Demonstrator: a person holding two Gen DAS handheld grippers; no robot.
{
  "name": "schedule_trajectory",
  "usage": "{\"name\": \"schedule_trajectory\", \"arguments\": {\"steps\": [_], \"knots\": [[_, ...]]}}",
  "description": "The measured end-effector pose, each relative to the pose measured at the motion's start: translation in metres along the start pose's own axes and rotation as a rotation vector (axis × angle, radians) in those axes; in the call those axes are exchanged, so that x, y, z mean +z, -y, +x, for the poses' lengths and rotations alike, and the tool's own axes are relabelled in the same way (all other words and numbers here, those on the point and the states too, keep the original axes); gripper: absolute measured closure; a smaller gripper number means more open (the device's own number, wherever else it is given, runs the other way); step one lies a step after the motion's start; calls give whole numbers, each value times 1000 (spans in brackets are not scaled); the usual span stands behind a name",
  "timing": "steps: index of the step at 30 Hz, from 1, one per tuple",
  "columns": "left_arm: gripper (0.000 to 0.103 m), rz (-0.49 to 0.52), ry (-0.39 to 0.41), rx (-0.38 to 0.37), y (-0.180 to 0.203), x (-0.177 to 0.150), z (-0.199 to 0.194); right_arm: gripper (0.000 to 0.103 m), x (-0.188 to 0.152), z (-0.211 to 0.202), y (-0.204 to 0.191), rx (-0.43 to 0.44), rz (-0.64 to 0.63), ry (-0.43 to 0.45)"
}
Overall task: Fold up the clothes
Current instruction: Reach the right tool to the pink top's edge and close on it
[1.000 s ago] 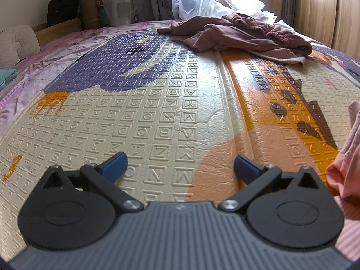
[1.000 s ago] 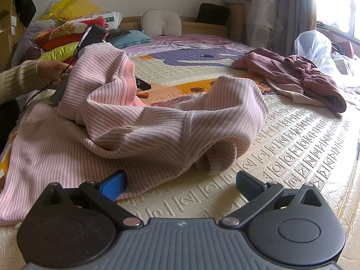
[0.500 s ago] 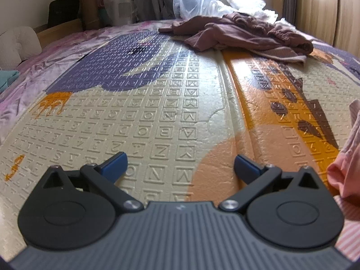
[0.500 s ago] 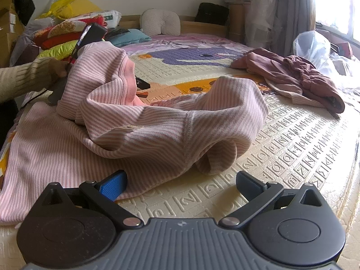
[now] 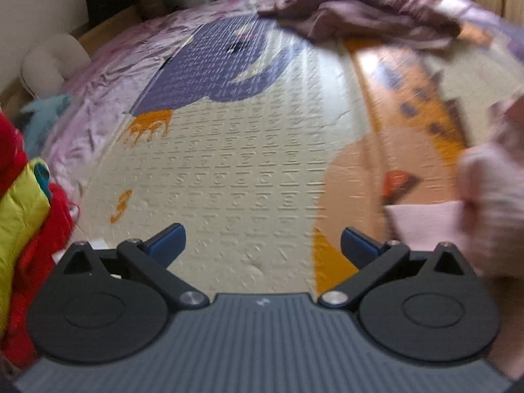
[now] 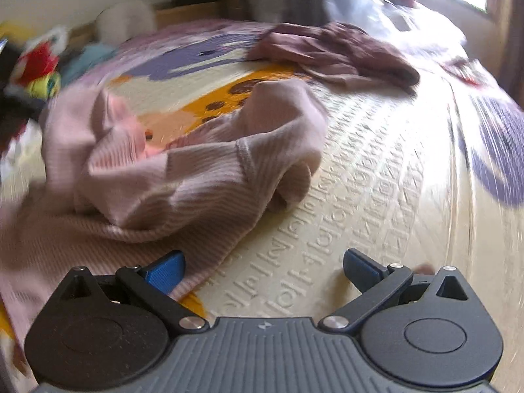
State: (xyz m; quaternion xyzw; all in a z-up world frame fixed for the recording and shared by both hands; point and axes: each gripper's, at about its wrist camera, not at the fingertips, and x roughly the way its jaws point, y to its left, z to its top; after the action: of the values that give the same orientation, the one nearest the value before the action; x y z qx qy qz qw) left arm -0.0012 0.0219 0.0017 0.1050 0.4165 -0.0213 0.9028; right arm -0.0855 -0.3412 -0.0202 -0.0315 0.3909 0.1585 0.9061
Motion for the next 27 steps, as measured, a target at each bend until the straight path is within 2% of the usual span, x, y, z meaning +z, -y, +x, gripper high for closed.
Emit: {"name": "schedule_trajectory", "arguments": {"steps": [2,5,7,9,10,13,16,18,20,25,27], "knots": [[0,-65,60,-72,-6,-9,-27,3,4,-11,0,-2,81,33],[0,-180,127,-213,-9,-32,-57,3,8,-38,-11,-23,142,153],[0,-232,107,-272,-3,-43,-58,3,9,-53,-24,-56,157,267],[0,-205,49,-292,9,-41,-52,2,3,-58,-37,-126,197,359],[0,-191,20,-302,15,-40,-49,2,-1,-55,-44,-155,205,367],[0,-167,31,-258,26,-42,-46,3,0,-37,-62,-178,146,266],[0,-172,-2,-288,30,-44,-39,4,-2,-19,-67,-194,146,183],[0,-161,-14,-302,34,-43,-33,9,-2,-11,-63,-164,170,156],[0,-110,-25,-277,45,-40,-28,13,0,-2,-58,-126,203,128],[0,8,-59,-232,68,-37,-15,14,4,13,-57,-105,231,62],[0,20,-77,-224,71,-37,-9,14,5,20,-59,-94,220,47]]}}
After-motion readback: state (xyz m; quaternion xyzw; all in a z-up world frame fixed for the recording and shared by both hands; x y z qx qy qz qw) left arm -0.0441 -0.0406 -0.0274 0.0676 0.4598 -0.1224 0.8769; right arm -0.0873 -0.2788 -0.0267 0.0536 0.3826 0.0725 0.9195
